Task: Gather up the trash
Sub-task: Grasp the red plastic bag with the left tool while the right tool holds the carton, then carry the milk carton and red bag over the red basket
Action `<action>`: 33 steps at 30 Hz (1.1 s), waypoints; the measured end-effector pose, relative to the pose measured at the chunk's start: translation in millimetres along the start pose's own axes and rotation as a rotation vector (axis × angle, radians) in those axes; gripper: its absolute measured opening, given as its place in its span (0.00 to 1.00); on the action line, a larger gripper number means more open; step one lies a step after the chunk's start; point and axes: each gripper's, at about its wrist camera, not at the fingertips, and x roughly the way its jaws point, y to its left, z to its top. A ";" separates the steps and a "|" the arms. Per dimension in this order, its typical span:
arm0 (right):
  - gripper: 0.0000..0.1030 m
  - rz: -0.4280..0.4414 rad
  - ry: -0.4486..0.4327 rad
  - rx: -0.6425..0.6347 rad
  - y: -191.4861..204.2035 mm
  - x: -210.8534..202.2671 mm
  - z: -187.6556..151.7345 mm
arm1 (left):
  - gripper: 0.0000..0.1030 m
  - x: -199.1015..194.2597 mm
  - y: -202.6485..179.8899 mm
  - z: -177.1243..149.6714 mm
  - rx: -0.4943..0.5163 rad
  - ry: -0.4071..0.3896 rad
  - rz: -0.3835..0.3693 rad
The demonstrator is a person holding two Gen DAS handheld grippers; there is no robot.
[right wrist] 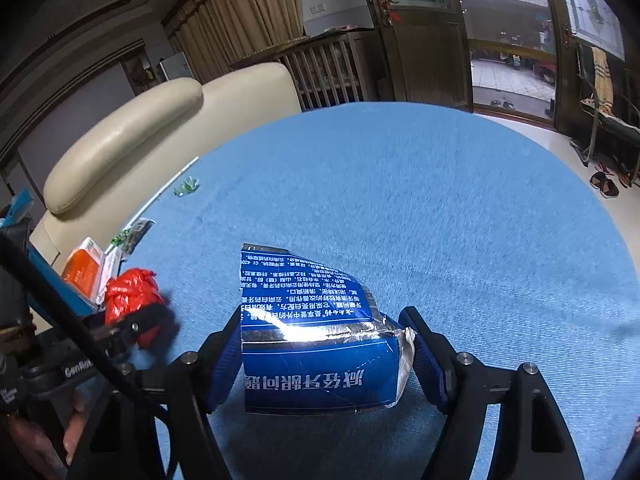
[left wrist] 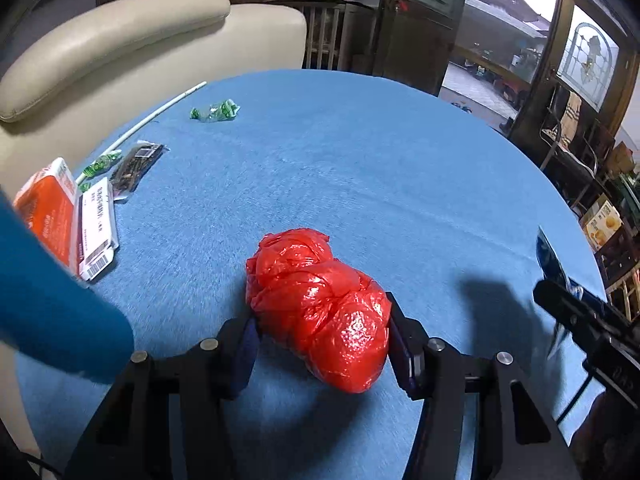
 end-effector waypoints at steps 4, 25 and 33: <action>0.74 0.006 -0.027 0.004 -1.3 -19.4 0.3 | 0.57 -20.3 -11.8 -10.2 0.021 -0.009 0.003; 0.74 -0.031 -0.139 0.004 -16.5 -129.4 -9.0 | 0.57 -118.5 -70.2 -46.4 0.141 -0.088 -0.046; 0.74 -0.082 -0.129 0.004 -23.0 -136.9 -5.3 | 0.57 -116.8 -73.5 -42.7 0.181 -0.079 -0.075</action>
